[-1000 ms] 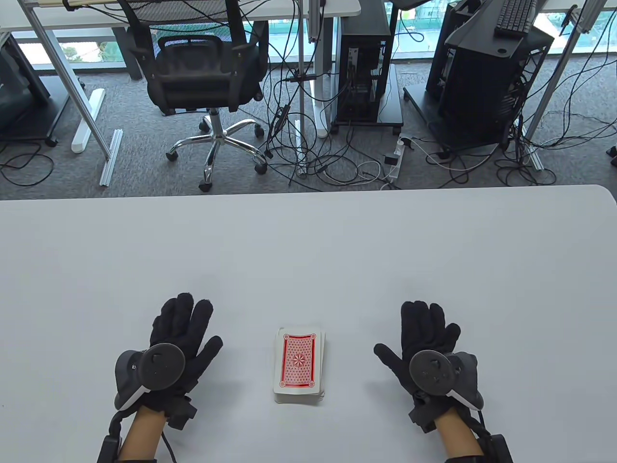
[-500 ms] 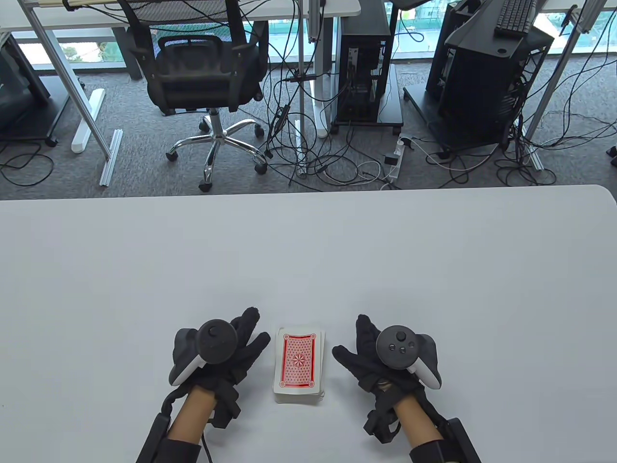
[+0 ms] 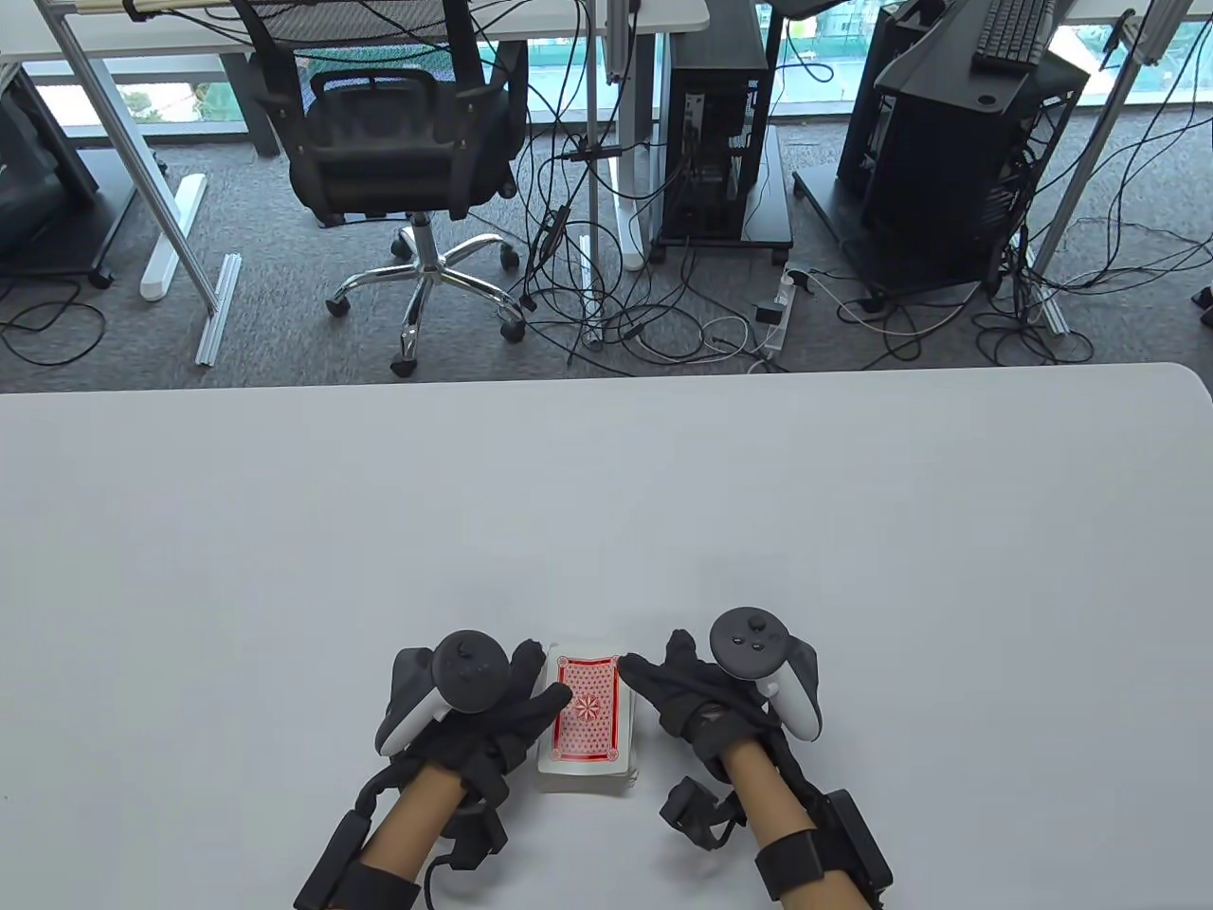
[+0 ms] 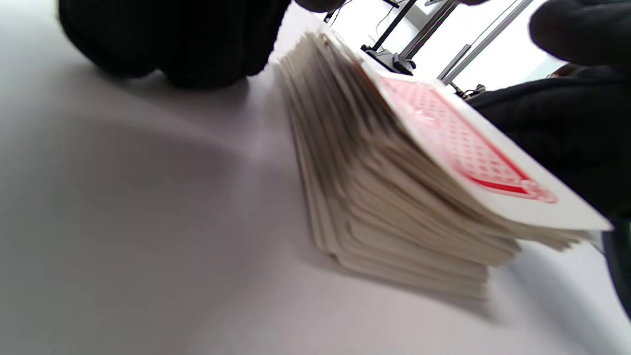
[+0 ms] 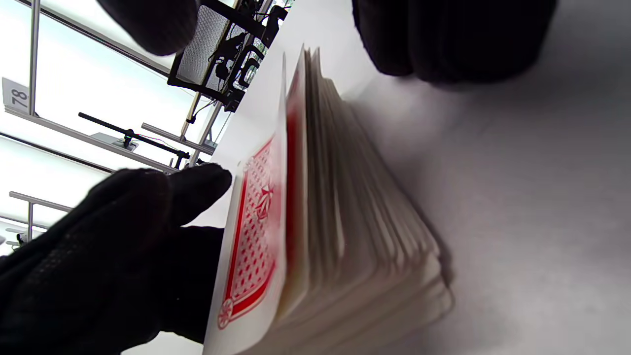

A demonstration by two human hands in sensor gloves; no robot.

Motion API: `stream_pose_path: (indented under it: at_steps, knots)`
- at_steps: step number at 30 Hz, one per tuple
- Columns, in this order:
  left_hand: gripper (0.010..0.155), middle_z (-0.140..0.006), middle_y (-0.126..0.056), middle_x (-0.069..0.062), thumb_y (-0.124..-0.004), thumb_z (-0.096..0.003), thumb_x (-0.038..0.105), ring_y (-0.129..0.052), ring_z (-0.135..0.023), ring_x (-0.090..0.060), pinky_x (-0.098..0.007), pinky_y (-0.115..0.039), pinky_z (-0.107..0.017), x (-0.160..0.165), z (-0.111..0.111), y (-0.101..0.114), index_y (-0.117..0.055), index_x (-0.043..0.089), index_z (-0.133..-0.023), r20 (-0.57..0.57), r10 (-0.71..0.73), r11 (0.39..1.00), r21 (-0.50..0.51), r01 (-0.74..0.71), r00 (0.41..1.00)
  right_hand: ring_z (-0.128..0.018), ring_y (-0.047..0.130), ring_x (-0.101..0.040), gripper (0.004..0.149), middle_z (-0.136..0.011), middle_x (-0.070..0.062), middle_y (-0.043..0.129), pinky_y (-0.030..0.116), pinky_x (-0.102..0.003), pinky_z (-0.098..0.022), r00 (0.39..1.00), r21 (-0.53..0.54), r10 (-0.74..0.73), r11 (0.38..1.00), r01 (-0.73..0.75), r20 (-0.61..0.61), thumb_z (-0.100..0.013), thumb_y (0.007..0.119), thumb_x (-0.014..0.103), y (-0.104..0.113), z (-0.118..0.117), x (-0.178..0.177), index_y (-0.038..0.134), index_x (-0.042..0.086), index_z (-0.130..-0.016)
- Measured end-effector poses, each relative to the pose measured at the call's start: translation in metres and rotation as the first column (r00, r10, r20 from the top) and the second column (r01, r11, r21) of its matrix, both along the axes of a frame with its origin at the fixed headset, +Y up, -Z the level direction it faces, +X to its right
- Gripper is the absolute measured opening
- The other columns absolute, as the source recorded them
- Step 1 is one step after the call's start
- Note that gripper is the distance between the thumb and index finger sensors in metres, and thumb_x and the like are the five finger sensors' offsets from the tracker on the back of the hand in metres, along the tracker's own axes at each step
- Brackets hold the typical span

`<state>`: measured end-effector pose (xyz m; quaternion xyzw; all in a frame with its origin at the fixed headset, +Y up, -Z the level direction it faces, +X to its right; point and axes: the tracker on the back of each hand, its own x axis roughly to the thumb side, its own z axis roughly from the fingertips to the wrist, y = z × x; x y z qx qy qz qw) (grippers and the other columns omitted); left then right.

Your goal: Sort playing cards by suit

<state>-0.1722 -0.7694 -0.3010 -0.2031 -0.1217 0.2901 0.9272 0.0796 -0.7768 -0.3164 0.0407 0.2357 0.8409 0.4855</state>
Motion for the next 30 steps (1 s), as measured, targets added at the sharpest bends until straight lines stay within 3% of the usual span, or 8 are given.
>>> stream_pose_path:
  at_steps: [2, 5, 14, 20, 24, 27, 30]
  knots:
    - [0.077, -0.096, -0.069, -0.030, -0.053, -0.0578, 0.064, -0.085, -0.065, -0.043, -0.050, -0.081, -0.043, 0.003, 0.003, -0.002, -0.037, 0.011, -0.111, -0.052, 0.089, 0.993, -0.074, -0.092, 0.995, -0.066, 0.062, -0.064, 0.089, -0.091, -0.046, 0.052, 0.067, -0.061, -0.047, 0.997, -0.072, -0.074, 0.995, 0.076, 0.023, -0.063, 0.058, 0.045, -0.002, -0.001, -0.006, 0.015, -0.025, -0.096]
    - [0.077, -0.096, -0.062, -0.033, -0.053, -0.0580, 0.063, -0.083, -0.066, -0.045, -0.051, -0.080, -0.044, 0.006, 0.003, -0.005, -0.035, 0.010, -0.111, -0.061, 0.144, 0.981, -0.124, -0.150, 0.988, -0.064, 0.065, -0.064, 0.089, -0.088, -0.047, 0.055, 0.069, -0.061, -0.045, 0.993, -0.089, -0.114, 0.989, 0.117, 0.041, -0.063, 0.060, 0.043, -0.004, -0.003, -0.011, 0.018, -0.028, -0.094]
    - [0.077, -0.096, -0.060, -0.033, -0.054, -0.0578, 0.063, -0.083, -0.065, -0.044, -0.048, -0.082, -0.043, 0.005, 0.006, -0.007, -0.039, 0.008, -0.110, -0.103, 0.169, 0.978, -0.106, -0.180, 0.980, -0.055, 0.074, -0.055, 0.086, -0.082, -0.041, 0.060, 0.073, -0.054, -0.039, 0.994, -0.114, -0.065, 0.991, 0.075, 0.086, -0.059, 0.068, 0.039, -0.011, -0.007, -0.017, 0.032, -0.032, -0.092]
    - [0.077, -0.096, -0.059, -0.033, -0.054, -0.0579, 0.063, -0.083, -0.064, -0.044, -0.048, -0.082, -0.042, 0.006, 0.007, -0.007, -0.039, 0.008, -0.110, -0.102, 0.161, 0.980, -0.103, -0.172, 0.982, -0.055, 0.073, -0.049, 0.081, -0.082, -0.032, 0.061, 0.072, -0.051, -0.039, 0.989, -0.192, -0.145, 0.970, 0.149, 0.034, -0.059, 0.070, 0.035, -0.020, -0.014, -0.016, 0.030, -0.026, -0.094]
    - [0.078, -0.096, -0.059, -0.034, -0.054, -0.0579, 0.063, -0.083, -0.064, -0.044, -0.048, -0.082, -0.042, 0.007, 0.008, -0.007, -0.034, 0.008, -0.109, -0.099, 0.150, 0.983, -0.094, -0.160, 0.984, -0.049, 0.078, -0.041, 0.063, -0.074, -0.021, 0.070, 0.075, -0.046, -0.035, 0.993, -0.204, -0.114, 0.973, 0.106, -0.029, -0.058, 0.072, 0.034, -0.025, -0.014, -0.030, 0.048, -0.011, -0.095]
    - [0.078, -0.096, -0.059, -0.034, -0.053, -0.0581, 0.063, -0.082, -0.065, -0.044, -0.048, -0.082, -0.043, 0.006, 0.008, -0.007, -0.033, 0.007, -0.109, -0.103, 0.162, 0.980, -0.096, -0.172, 0.981, -0.046, 0.081, -0.039, 0.063, -0.072, -0.021, 0.075, 0.077, -0.044, -0.032, 0.999, -0.095, 0.046, 0.994, -0.049, -0.028, -0.057, 0.073, 0.036, -0.017, -0.013, -0.038, 0.054, -0.011, -0.093]
    - [0.079, -0.096, -0.058, -0.033, -0.053, -0.0582, 0.063, -0.082, -0.065, -0.043, -0.047, -0.082, -0.043, 0.005, 0.008, -0.008, -0.032, 0.006, -0.108, -0.105, 0.171, 0.979, -0.098, -0.181, 0.980, -0.051, 0.078, -0.043, 0.065, -0.079, -0.026, 0.071, 0.075, -0.046, -0.036, 0.993, -0.016, 0.110, 0.994, -0.111, -0.035, -0.057, 0.072, 0.038, -0.009, -0.010, -0.043, 0.053, -0.010, -0.096]
